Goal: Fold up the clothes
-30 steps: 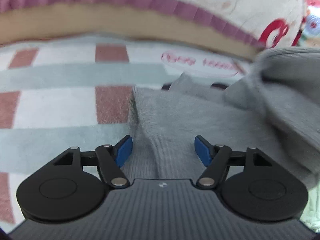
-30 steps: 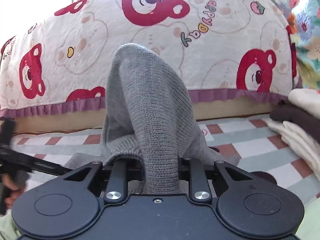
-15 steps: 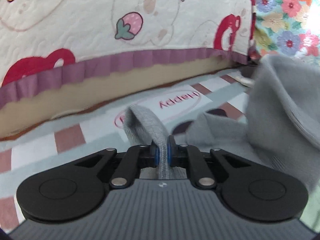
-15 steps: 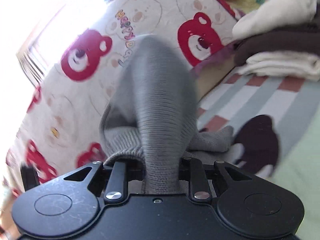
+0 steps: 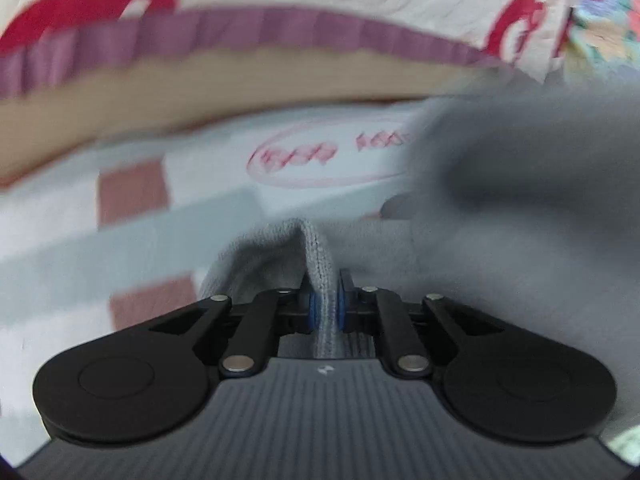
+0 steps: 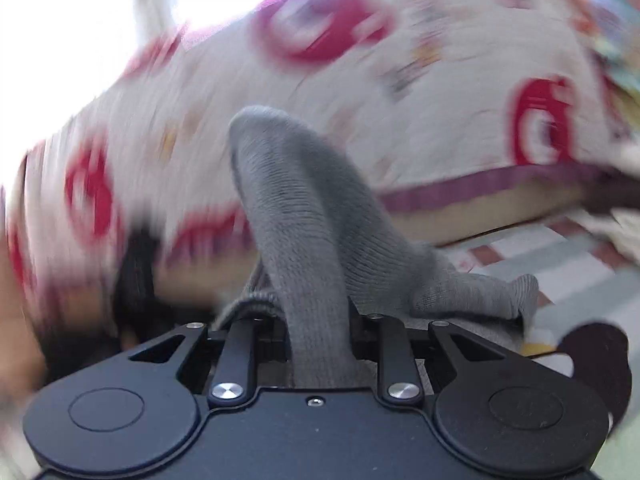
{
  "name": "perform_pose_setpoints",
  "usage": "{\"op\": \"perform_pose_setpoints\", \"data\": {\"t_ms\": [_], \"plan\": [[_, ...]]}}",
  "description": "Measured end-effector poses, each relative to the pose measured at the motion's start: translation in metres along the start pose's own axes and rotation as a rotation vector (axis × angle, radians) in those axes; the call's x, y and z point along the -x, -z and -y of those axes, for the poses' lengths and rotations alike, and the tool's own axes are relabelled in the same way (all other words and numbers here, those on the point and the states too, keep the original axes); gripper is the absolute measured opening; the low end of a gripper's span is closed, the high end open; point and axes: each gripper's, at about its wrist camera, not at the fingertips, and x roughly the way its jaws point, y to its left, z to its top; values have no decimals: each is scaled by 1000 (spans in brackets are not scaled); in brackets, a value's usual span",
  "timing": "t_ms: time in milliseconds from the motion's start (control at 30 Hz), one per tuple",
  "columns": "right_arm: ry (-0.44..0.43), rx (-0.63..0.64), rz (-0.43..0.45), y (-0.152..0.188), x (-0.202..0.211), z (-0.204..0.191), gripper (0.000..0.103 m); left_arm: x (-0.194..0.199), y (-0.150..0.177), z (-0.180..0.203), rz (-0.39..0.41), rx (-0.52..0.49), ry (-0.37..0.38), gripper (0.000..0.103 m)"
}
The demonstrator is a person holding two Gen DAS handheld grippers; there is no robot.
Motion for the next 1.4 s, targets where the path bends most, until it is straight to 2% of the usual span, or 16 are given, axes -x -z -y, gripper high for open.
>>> {"op": "perform_pose_setpoints", "data": {"t_ms": [67,267,567,633,700,767,833,867,900,967,1067,1100,1167,1233,1267,1400], "plan": [[0,67,-113,17,-16,-8,26,6,4,-6,-42,26,-16,27],[32,289,-123,38,-11,-27,27,22,28,-9,-92,19,-82,32],[-9,158,-142,32,-9,-15,27,39,43,-6,-117,59,-129,35],[-32,73,-150,28,-10,-5,27,43,53,-7,-127,89,-144,44],[-46,34,-152,27,-11,1,27,51,64,-11,-128,132,-174,62],[-52,16,-151,27,-12,3,27,57,74,-16,-118,185,-161,63],[-61,-25,-146,27,-11,6,27,58,81,-21,-96,239,-128,57],[-87,-104,-129,23,-9,12,28,57,83,-24,-82,258,-104,38],[-113,-182,-112,18,-6,18,27,56,83,-24,-72,263,-88,29],[-164,-287,-61,6,-1,26,27,54,81,-21,-63,251,-87,26],[-227,-274,-16,-11,3,18,27,52,78,-13,-61,189,-107,24],[-244,-227,-28,-11,0,11,27,51,78,-12,-61,179,-111,24],[-231,-10,-115,-5,-14,-12,27,54,77,-14,-61,198,-106,24],[-118,246,-203,17,-26,-37,28,59,75,-16,-56,206,-106,23],[-83,343,-206,30,-27,-47,29,61,74,-15,-53,191,-118,24],[26,716,-172,72,-17,-83,43,71,69,-5,-51,102,-210,23]]}}
